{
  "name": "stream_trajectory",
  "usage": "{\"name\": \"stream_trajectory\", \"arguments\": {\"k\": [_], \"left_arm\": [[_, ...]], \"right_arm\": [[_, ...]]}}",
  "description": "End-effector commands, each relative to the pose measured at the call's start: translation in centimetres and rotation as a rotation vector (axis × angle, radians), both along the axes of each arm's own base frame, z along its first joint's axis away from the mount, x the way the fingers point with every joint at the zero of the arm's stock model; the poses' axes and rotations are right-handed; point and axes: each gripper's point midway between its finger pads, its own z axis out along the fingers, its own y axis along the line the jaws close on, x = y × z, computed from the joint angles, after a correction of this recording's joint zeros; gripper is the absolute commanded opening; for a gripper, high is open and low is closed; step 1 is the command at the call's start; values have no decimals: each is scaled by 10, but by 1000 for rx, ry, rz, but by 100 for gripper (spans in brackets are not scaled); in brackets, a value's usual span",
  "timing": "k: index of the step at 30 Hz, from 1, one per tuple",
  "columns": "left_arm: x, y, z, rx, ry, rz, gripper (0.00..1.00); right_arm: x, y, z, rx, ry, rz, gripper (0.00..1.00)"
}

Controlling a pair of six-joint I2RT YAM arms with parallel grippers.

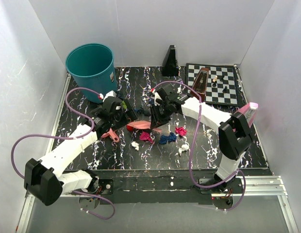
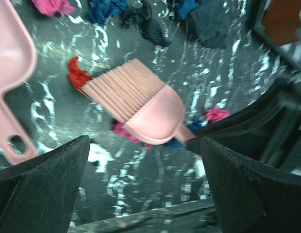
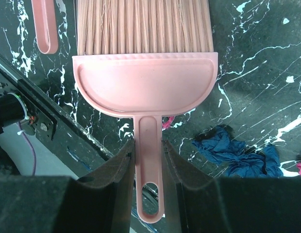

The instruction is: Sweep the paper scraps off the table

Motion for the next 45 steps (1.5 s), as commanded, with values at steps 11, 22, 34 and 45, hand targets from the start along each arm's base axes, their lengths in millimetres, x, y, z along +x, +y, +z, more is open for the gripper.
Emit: {"name": "stream_trajectory", "arguments": {"k": [11,22,34,45], "left_arm": [[-15,-41,-19,-598,458,445,95],[12,-51,-32,-660,453,515,85],[22,-47,-37,-672,429,577,0],[19,-37,-31,-706,386,610,0]], "right_arm": [[17,-7,40,20,-180,-29,26],[9,-2,42,33,-193,-5,26],[-4,0,44,50,-208,21,34],[-12,-14,65,238,-377,-96,87]]}}
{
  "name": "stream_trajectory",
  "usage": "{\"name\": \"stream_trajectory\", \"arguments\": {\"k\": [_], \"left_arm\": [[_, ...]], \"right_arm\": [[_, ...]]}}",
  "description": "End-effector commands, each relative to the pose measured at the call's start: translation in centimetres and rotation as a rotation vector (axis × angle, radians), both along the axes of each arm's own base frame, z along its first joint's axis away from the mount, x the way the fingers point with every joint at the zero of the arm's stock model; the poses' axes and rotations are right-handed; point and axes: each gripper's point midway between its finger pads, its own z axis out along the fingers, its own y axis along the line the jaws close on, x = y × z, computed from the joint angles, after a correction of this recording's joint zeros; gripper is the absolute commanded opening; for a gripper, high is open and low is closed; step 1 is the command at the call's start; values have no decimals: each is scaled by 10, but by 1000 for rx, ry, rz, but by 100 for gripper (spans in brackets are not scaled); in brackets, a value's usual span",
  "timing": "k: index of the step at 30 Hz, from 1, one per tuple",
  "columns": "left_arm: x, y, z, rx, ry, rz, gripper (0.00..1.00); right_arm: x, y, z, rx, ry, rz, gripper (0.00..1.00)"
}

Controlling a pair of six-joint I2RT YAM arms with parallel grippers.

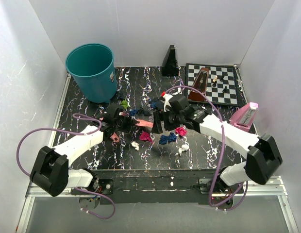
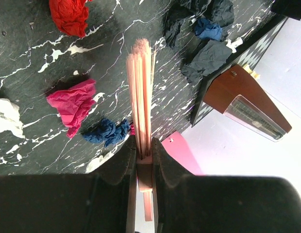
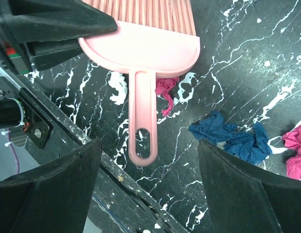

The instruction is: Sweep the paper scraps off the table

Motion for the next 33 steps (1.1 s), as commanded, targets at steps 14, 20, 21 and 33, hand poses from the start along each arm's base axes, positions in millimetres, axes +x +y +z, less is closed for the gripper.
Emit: {"name": "stream_trajectory", "arguments": {"k": [14,20,21,33], "left_arm": [[-4,12,25,112,-46,-79,0],[-11,9,34,122,39,-134,0],[-11,6,34,96,44,-135,0],[-19,-11,22,23,166,-226,0]], "right_arm": [[15,-1,61,174,-282,-25,83],[-1,-8,58,111,-460,157,84],[-4,-6,56,100,-502,197,84],[-9,20,65,43,-785,394,89]]}}
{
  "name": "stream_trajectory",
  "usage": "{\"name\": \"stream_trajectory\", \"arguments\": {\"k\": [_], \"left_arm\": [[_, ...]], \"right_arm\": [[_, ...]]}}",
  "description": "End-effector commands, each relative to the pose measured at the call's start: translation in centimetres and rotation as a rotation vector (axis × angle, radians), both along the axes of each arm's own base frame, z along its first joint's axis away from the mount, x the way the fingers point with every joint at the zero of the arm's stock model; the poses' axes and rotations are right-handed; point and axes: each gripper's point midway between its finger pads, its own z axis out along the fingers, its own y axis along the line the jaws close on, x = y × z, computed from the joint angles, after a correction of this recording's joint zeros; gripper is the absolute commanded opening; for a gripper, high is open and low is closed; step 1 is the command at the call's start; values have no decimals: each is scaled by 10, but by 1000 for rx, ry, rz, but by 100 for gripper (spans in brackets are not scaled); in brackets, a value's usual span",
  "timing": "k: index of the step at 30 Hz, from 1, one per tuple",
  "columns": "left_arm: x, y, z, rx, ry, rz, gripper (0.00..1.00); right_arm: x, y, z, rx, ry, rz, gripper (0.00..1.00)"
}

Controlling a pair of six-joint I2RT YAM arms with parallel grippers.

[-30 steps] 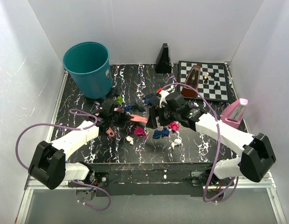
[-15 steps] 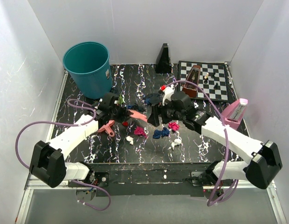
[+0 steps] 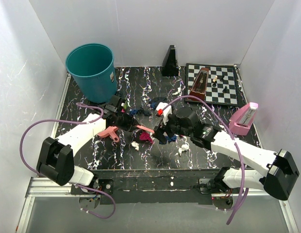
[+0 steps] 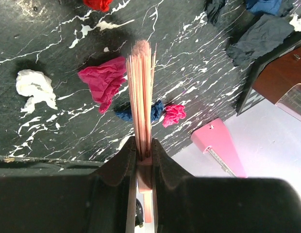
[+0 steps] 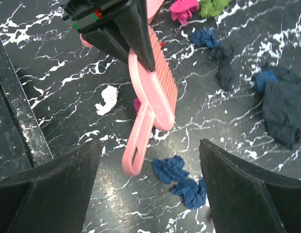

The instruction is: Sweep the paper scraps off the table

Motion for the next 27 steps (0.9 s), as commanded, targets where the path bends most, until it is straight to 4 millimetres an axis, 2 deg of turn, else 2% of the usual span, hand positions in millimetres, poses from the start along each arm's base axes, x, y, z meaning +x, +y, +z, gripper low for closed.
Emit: {"name": "stream_trajectory", "arguments": {"k": [1,4,8,17,27], "left_arm": [[-3,-8,16,-63,9,-32,0],[-3,-8,18,-73,10,-30,0],[-2,-6,21,-92,5,-24,0],[-4,-2,16,-135,25,-16,0],[-5,-3,18,-147,26,-21,0]], "right_arm": [[9,21,24,-32,-177,65,87],[15,28,19,-100,-157,53,81],[11,37,11,-130,-137,81,78],[3,37,-4,-146,-96,100,57],[5,34,-25,-220,-98,79,54]]}}
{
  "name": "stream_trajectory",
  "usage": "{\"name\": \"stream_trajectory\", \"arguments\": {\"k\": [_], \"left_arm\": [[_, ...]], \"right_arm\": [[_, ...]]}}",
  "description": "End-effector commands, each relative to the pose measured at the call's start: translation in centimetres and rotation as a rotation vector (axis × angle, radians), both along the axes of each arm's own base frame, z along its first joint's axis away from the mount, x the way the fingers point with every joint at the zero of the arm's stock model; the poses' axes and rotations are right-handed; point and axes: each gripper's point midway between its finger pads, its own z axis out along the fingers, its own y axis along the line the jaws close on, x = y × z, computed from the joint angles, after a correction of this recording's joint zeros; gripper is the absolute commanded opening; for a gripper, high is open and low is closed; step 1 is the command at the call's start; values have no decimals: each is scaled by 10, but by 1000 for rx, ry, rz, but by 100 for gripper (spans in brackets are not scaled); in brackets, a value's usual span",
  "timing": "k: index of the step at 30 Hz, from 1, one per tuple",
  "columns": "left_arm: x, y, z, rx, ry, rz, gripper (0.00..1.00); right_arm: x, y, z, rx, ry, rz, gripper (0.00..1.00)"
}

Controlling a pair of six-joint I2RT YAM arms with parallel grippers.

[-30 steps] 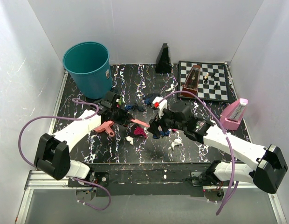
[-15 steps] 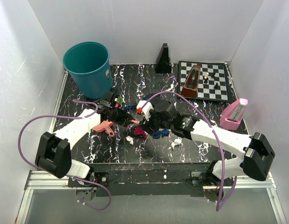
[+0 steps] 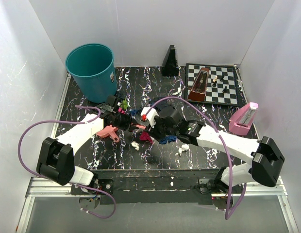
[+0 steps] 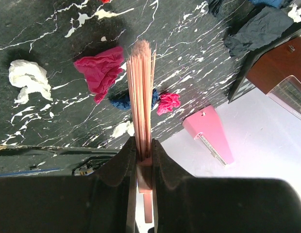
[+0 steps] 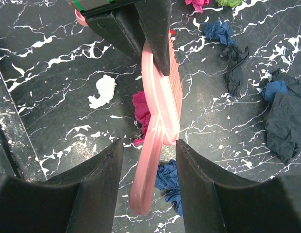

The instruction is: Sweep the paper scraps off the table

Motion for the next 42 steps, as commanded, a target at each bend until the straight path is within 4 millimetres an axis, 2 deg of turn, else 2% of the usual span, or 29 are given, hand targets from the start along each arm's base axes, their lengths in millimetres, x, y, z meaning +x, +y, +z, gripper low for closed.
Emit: {"name": "stream_trajectory", "arguments": {"k": [1,7,12,25,32,34,38,40,42], "left_arm": [[-2,-3,18,-48,-33,-11,0],[-2,-3,16,-49,-28,-15,0],[-3,-3,17,-52,-28,-15,0],[-5,-9,10,-74,-2,-35,0],[-5,-11,8,-89,6,-42,0],[-5,-12,9,-94,6,-43,0],[0,-16,14,-116,-36,-59,1],[5,-16,19,-132,-66,-63,19],[9,-12,27,-139,-107,-59,42]], "right_arm": [[6,2,-6,-34,-25,-23,52],[10,6,-7,-36,-41,-28,34],[14,5,-9,-46,-51,-39,29],[14,8,-1,-18,-61,-33,27],[14,9,2,-7,-61,-29,16],[13,10,3,-2,-61,-29,2],[13,12,4,6,-48,-34,1],[12,12,4,7,-40,-39,1],[14,9,4,9,-31,-71,1]]}}
